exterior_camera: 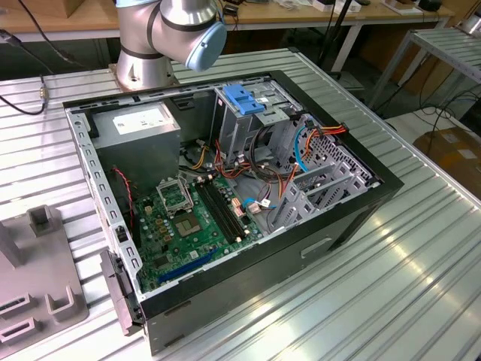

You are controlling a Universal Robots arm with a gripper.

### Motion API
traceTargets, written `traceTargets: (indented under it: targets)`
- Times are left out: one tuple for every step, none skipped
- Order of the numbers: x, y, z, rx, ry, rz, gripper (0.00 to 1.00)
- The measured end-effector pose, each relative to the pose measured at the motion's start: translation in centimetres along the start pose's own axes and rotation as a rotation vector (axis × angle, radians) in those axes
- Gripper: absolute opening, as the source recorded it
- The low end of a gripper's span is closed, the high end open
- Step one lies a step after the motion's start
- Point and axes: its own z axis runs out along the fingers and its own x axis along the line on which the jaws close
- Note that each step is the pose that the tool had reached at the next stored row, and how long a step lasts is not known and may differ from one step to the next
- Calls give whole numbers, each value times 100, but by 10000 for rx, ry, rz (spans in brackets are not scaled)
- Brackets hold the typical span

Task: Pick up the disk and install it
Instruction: 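Pick up the disk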

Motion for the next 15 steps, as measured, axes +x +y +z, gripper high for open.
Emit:
traceTargets:
  targets:
    - [0,0,1,6,7,-170,10]
    - [0,0,2,16,18,-453,10]
    - [0,0,3,22,25,-626,10]
    - [0,0,5,30,33,-850,10]
    - [0,0,6,39,44,-1111,10]
    - [0,0,7,45,52,-1284,10]
    - [0,0,8,55,62,-1573,10]
    - [0,0,10,62,67,-1749,10]
    - [0,0,11,69,74,-1937,10]
    - [0,0,12,79,81,-2175,10]
    - [0,0,13,87,87,-2356,10]
    - [-1,0,15,96,93,-2583,10]
    - [0,0,16,103,100,-2770,10]
    - [-1,-1,17,110,106,-2961,10]
    - [-1,-1,18,118,112,-3150,10]
